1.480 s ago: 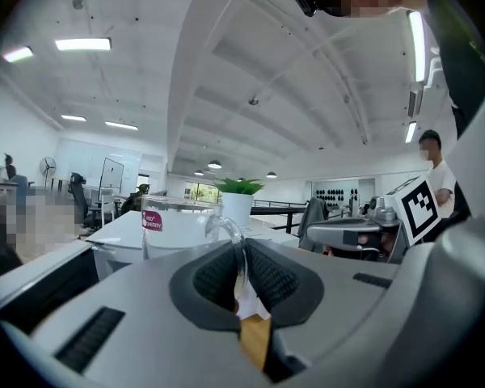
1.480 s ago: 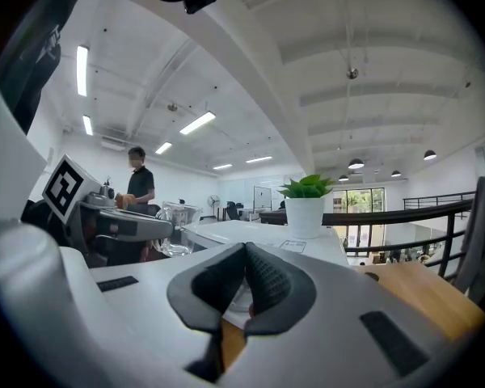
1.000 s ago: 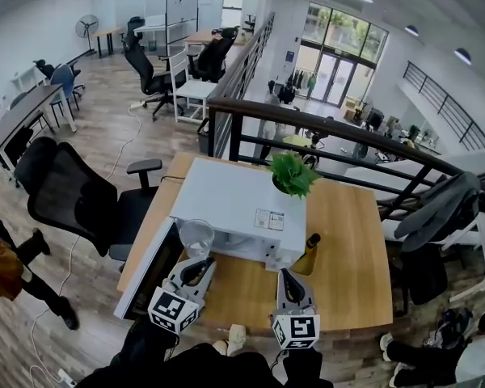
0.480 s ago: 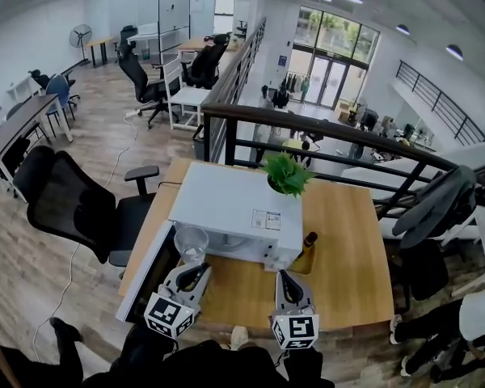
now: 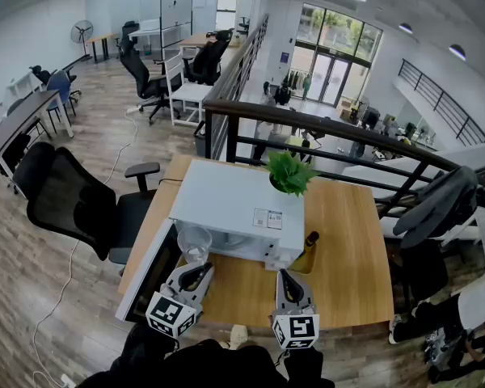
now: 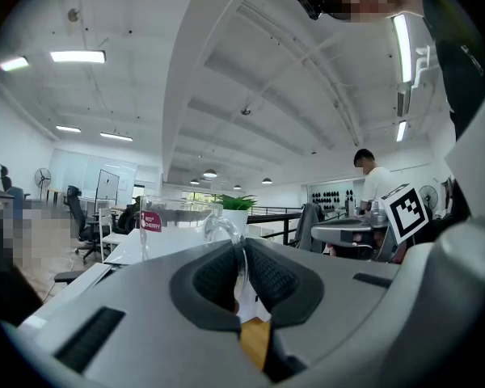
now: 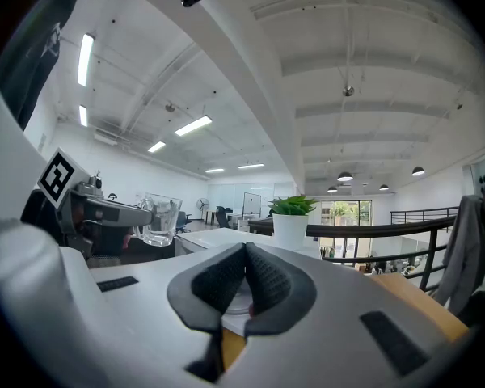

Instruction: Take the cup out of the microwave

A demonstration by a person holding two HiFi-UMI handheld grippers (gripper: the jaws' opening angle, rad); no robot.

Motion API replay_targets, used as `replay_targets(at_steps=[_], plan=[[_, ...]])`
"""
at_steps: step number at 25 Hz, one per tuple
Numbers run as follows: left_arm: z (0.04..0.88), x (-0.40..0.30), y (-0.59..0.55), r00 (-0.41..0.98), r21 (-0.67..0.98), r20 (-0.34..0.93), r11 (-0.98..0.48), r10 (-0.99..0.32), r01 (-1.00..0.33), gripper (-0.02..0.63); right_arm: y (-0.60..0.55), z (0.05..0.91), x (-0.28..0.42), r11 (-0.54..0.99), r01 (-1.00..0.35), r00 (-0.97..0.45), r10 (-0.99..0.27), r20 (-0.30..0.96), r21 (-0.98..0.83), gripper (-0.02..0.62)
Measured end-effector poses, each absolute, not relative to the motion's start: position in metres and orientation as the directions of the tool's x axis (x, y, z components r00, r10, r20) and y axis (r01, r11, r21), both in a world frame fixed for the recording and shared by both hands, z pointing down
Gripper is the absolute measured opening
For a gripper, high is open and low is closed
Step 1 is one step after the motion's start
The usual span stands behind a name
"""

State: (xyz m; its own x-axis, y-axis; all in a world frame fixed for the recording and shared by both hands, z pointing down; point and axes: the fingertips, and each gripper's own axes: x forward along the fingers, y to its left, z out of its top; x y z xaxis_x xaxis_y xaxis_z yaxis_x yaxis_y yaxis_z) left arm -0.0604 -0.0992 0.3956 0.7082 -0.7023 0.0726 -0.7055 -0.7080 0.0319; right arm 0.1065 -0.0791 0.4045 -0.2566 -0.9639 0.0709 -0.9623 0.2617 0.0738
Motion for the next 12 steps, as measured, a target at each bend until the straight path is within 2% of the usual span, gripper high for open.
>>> replay_targets(at_steps=[12], plan=[[0.3966, -0.0605, -0.0996, 0.713, 0.033, 0.075, -0.713, -0.697, -0.700, 0.037, -0.0789, 0.4010, 0.1034, 0.259, -0.963, -0.255, -0.965, 0.063, 0.078, 0.015]])
